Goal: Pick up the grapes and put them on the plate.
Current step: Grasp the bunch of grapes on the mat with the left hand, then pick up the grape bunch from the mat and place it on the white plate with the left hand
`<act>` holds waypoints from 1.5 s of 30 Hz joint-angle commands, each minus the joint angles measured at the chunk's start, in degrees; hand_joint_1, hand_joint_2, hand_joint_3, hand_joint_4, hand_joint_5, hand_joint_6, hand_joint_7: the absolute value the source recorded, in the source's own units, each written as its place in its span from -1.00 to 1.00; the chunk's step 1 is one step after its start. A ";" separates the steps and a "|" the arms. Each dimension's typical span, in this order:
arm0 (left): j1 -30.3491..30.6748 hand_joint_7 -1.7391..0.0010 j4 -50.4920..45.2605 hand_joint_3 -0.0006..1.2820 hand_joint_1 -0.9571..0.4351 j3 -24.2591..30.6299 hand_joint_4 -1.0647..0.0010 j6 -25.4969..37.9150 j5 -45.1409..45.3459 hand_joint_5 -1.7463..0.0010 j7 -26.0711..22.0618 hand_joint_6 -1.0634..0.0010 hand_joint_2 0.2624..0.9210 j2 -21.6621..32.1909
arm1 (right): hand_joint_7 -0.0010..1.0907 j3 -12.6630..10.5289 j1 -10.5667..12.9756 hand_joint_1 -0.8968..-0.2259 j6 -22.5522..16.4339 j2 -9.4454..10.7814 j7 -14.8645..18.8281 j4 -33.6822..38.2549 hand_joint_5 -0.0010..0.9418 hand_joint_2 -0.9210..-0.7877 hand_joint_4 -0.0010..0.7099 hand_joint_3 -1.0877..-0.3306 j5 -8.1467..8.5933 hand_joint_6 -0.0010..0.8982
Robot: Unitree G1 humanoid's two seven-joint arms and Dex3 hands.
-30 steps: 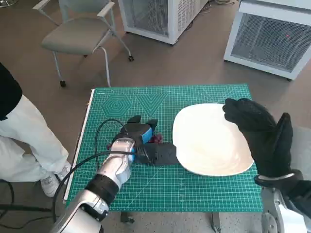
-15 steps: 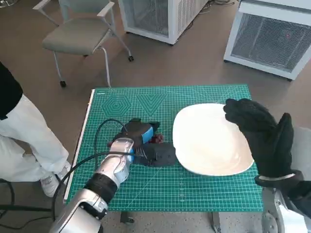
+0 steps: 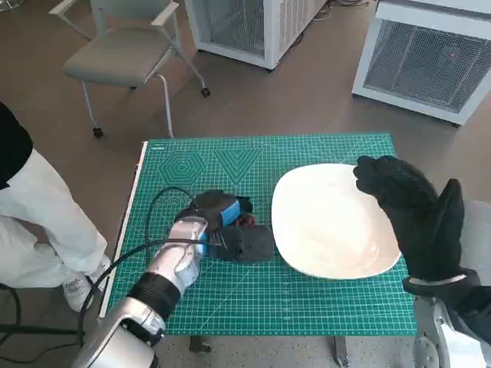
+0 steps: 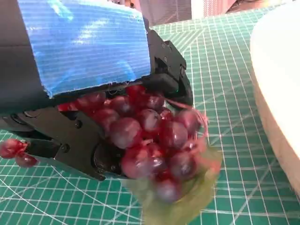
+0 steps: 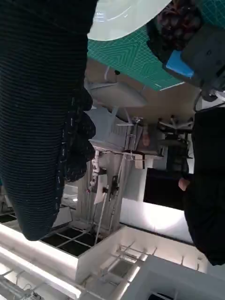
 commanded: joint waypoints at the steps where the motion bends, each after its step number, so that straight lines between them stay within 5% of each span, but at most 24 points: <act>1: 0.96 -0.44 -1.42 -0.65 0.38 0.20 0.13 -0.05 -0.80 -0.65 -0.58 0.03 0.99 0.90 | 0.83 0.15 0.69 0.67 0.39 0.15 -0.36 0.61 0.81 -1.00 0.25 0.29 -0.24 -0.47; 12: 0.70 -0.54 -1.98 -0.62 0.38 0.57 0.08 -0.16 -1.35 -0.57 -0.99 0.06 0.94 1.57 | 0.83 0.09 0.60 0.68 -0.02 0.14 -0.21 0.90 0.81 -1.00 0.25 0.29 -0.21 -0.47; 23: 1.50 -0.61 -7.03 -0.50 0.40 1.18 0.28 1.14 -1.76 -0.70 -2.30 0.28 0.98 2.37 | 0.83 -0.21 0.82 0.67 -0.29 0.10 -0.07 0.95 0.81 -1.00 0.25 0.29 0.24 -0.47; 27: 2.47 0.33 -11.96 0.06 0.76 1.64 0.31 1.52 -1.93 -0.90 -3.02 0.32 0.46 3.71 | 0.83 -0.32 0.93 0.66 -0.27 0.14 -0.09 0.76 0.81 -1.00 0.25 0.30 0.41 -0.47; 29: 2.78 0.65 -13.83 0.24 0.85 1.73 0.30 1.71 -1.79 -0.95 -3.25 0.29 0.28 4.24 | 0.83 -0.34 0.94 0.66 -0.29 0.17 -0.11 0.73 0.81 -1.00 0.25 0.30 0.42 -0.47; 31: 3.07 0.52 -16.21 0.21 0.80 1.87 0.29 1.85 -1.54 -0.93 -3.55 0.26 0.30 4.92 | 0.83 -0.37 0.98 0.66 -0.32 0.20 -0.16 0.65 0.81 -1.00 0.25 0.30 0.40 -0.47; 33: 3.35 0.10 -18.80 0.15 0.62 2.06 0.29 1.92 -1.37 -0.90 -3.96 0.11 0.27 5.68 | 0.83 -0.38 1.00 0.67 -0.32 0.23 -0.24 0.53 0.81 -1.00 0.25 0.29 0.38 -0.47; 37: 3.96 -0.44 -24.33 0.47 0.44 2.86 0.31 2.20 -1.50 -0.97 -5.13 -0.15 -0.20 7.05 | 0.83 -0.41 0.94 0.69 -0.23 0.28 -0.37 0.32 0.81 -1.00 0.25 0.29 0.40 -0.48; 39: 4.12 -0.47 -26.95 0.41 0.41 3.36 0.24 2.45 -1.66 -0.92 -5.79 -0.18 -0.18 7.59 | 0.83 -0.45 0.89 0.69 -0.19 0.30 -0.42 0.26 0.81 -1.00 0.24 0.28 0.41 -0.48; 45: 3.83 -0.28 -32.78 -0.57 0.38 5.30 -0.18 3.54 -2.50 -0.53 -7.66 -0.22 0.69 8.08 | 0.84 -0.55 0.83 0.70 -0.24 0.35 -0.55 0.14 0.81 -1.00 0.24 0.28 0.38 -0.47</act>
